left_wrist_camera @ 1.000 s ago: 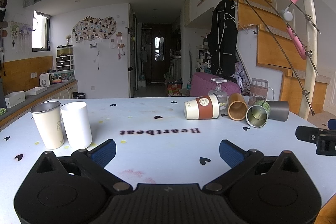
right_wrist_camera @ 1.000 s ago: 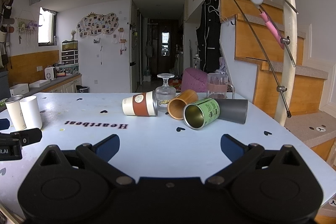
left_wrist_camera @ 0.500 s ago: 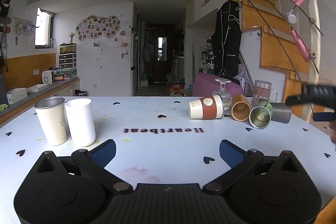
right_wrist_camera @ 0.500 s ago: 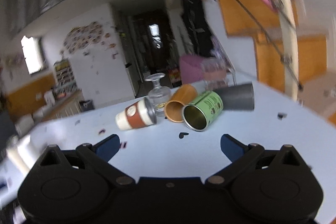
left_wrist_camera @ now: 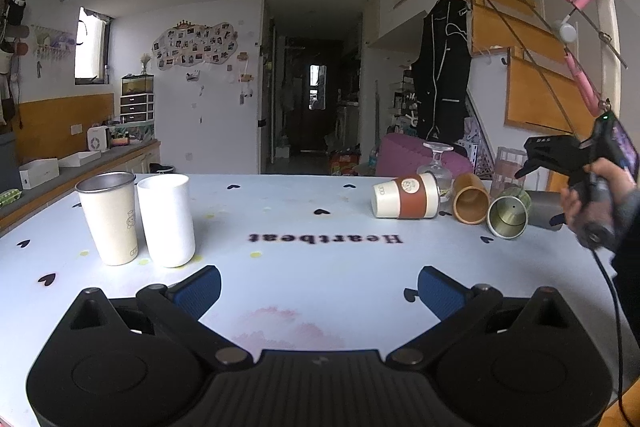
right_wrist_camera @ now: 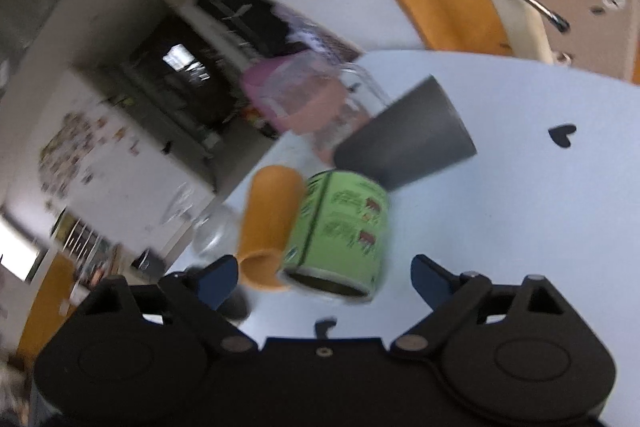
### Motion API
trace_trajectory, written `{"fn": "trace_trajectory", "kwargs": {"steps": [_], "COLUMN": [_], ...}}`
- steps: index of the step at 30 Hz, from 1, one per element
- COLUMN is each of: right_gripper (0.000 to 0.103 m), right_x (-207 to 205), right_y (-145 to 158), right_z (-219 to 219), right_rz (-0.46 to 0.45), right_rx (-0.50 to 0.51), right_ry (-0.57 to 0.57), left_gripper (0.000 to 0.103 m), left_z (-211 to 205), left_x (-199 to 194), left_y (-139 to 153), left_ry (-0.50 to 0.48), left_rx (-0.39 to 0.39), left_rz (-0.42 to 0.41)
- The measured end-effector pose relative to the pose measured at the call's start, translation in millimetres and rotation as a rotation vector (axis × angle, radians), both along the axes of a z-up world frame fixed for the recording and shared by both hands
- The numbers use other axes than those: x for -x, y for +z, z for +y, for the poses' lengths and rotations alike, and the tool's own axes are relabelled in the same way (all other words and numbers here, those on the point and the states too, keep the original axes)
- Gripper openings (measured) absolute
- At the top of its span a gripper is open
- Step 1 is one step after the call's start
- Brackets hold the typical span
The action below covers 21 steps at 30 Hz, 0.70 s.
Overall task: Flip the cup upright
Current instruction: 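Reach the right gripper down to the tipped green tin can, then close the right gripper on the green tin's rim and lift it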
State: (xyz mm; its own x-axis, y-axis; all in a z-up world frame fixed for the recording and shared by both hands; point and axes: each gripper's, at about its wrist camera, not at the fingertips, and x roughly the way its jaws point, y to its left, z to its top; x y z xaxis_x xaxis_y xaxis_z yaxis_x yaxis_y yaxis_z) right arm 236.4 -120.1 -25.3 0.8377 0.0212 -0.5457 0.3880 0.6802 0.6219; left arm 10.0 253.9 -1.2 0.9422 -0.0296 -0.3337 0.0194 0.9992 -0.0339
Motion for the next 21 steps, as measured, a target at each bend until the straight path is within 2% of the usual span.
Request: {"fn": "trace_trajectory", "kwargs": {"steps": [2, 6, 10, 12, 13, 14, 17, 21], "right_gripper": [0.089, 0.089, 0.089, 0.082, 0.074, 0.073, 0.072, 0.072], "right_x": [-14, -35, -47, -53, -55, -56, -49, -26], "right_y": [-6, -14, -15, -18, -19, -20, -17, -13], "right_z": [-4, -9, -5, -4, -3, -3, 0, 11], "right_rz": [0.02, 0.051, 0.087, 0.106, 0.115, 0.111, 0.122, 0.151], "right_rx": [-0.029, -0.11, -0.078, -0.071, -0.072, -0.085, -0.07, -0.042], "right_ry": [-0.026, -0.067, -0.099, -0.084, -0.071, -0.056, -0.027, 0.087], "left_gripper": [0.103, 0.103, 0.103, 0.103, 0.103, 0.103, 0.103, 0.103], "left_z": [2, 6, 9, 10, 11, 11, 14, 13], "left_x": [0, 0, 1, 2, 1, 1, 1, 0], "left_y": [-2, -3, -4, -4, -4, -4, -4, -5], "left_ry": [0.003, 0.011, 0.016, 0.019, 0.021, 0.022, 0.027, 0.022], "left_rx": [-0.001, 0.002, 0.004, 0.004, 0.005, 0.008, 0.017, 0.024], "left_rz": [0.004, 0.008, 0.011, 0.011, 0.011, 0.011, 0.012, 0.014]}}
